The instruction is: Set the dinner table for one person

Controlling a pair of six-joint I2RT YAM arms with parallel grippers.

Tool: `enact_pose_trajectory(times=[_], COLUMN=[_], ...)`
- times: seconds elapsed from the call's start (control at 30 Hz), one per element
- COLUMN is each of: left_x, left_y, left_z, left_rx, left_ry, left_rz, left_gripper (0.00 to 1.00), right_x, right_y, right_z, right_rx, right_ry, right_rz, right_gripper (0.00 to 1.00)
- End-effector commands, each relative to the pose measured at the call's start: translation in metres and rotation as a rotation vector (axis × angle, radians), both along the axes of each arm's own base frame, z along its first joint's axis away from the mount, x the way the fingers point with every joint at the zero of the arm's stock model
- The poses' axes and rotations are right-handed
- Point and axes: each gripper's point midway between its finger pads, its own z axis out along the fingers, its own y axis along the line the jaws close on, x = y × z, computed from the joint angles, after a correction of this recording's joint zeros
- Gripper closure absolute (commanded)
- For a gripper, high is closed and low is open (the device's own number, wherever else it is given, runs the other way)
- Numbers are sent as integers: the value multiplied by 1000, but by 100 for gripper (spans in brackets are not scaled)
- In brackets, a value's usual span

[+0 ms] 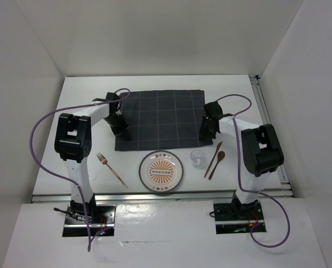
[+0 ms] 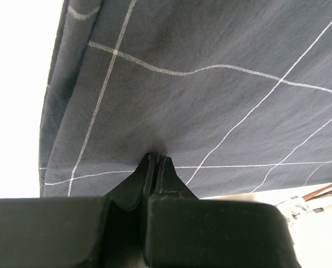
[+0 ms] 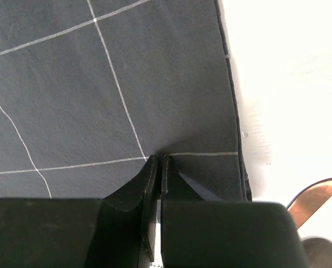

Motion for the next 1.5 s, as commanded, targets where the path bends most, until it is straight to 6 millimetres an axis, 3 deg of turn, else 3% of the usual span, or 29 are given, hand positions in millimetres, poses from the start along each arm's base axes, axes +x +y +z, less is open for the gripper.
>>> enact_pose_trajectory(times=[0.0,0.2,0.3,0.37,0.5,0.57,0.6,0.67,0.7,0.73,0.77,0.83,0.97,1.0,1.03,1.1,1.13,1.2,1.33,1.47], left_x=[-25,-29,-17,-14,8,10,13,9,4,-1,-10,-32,-92,-104,-120,-141,-155,-159,-175,-180], left_y=[21,26,30,33,25,23,18,16,11,12,2,-5,-44,-49,-52,-66,-66,-77,-76,-85], left_z=[-10,-2,14,25,65,83,95,116,122,126,141,132,123,119,109,101,85,84,52,36], left_rx=[113,133,158,179,182,190,185,190,187,186,165,140,-15,-35,-62,-133,-142,-164,-152,-226], left_ry=[60,54,2,-12,-108,-136,-167,-211,-226,-232,-280,-269,-302,-306,-326,-314,-285,-325,-291,-314], left_rz=[-8,-5,-6,-13,-51,-66,-74,-90,-103,-103,-135,-162,-280,-291,-296,-302,-307,-311,-310,-320], left_gripper=[100,100,100,100,89,83,78,72,72,65,60,51,31,18,14,12,12,12,14,20], right_x=[-48,-52,-48,-42,-14,-9,-1,1,1,3,1,-3,-19,-22,-27,-34,-37,-43,-52,-57], right_y=[-10,2,5,4,11,9,11,8,6,6,6,4,7,6,5,6,4,10,11,9], right_z=[-26,-20,-9,11,66,88,105,127,136,145,159,167,181,182,177,180,175,175,178,190], right_rx=[-83,-90,-120,-143,-128,-149,-143,-144,-147,-137,-123,-120,-81,-80,-77,-61,-64,-40,-24,-11], right_ry=[163,150,134,88,-34,-76,-115,-165,-182,-206,-240,-262,-282,-285,-272,-279,-270,-266,-270,-299], right_rz=[19,30,28,22,0,-12,-21,-27,-34,-36,-40,-34,-9,-9,-3,4,5,19,26,23], right_gripper=[100,100,100,100,100,88,67,43,35,24,21,16,10,9,9,8,8,8,6,5])
